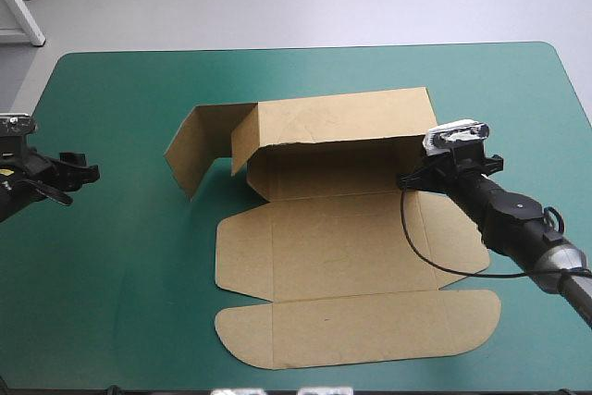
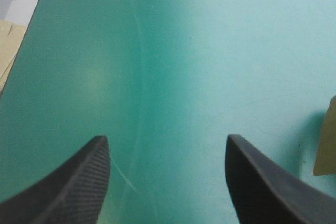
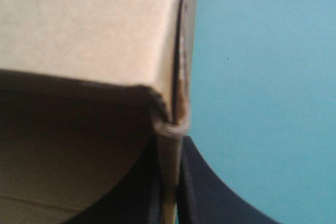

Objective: Fold the box

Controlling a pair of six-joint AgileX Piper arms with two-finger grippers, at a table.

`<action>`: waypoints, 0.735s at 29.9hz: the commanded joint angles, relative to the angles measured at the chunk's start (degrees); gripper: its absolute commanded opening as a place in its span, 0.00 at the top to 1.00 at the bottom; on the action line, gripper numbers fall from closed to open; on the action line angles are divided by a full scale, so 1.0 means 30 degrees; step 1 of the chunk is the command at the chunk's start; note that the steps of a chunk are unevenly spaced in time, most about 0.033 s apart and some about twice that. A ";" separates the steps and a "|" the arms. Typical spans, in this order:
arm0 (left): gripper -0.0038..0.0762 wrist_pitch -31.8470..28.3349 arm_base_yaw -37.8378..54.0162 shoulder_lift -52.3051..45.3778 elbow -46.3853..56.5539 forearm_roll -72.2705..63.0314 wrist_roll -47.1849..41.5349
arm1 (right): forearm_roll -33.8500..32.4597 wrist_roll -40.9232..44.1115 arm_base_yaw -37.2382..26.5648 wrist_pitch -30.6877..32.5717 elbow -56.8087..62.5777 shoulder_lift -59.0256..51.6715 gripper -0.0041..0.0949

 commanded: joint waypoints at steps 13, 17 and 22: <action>0.38 -0.0763 -0.0012 -0.0406 -0.0444 -0.0824 -0.0018 | -1.8073 1.7348 -0.0794 0.7454 -0.7565 0.4193 0.97; 0.38 -0.0763 -0.0012 -0.0406 -0.0444 -0.1463 0.0381 | -2.6893 2.5297 -0.1004 1.3515 -1.2009 0.5913 0.97; 0.39 -0.0686 -0.0012 -0.0406 -0.0444 -0.1637 0.0421 | -2.7896 2.6531 -0.1094 1.6369 -1.5646 0.7272 0.97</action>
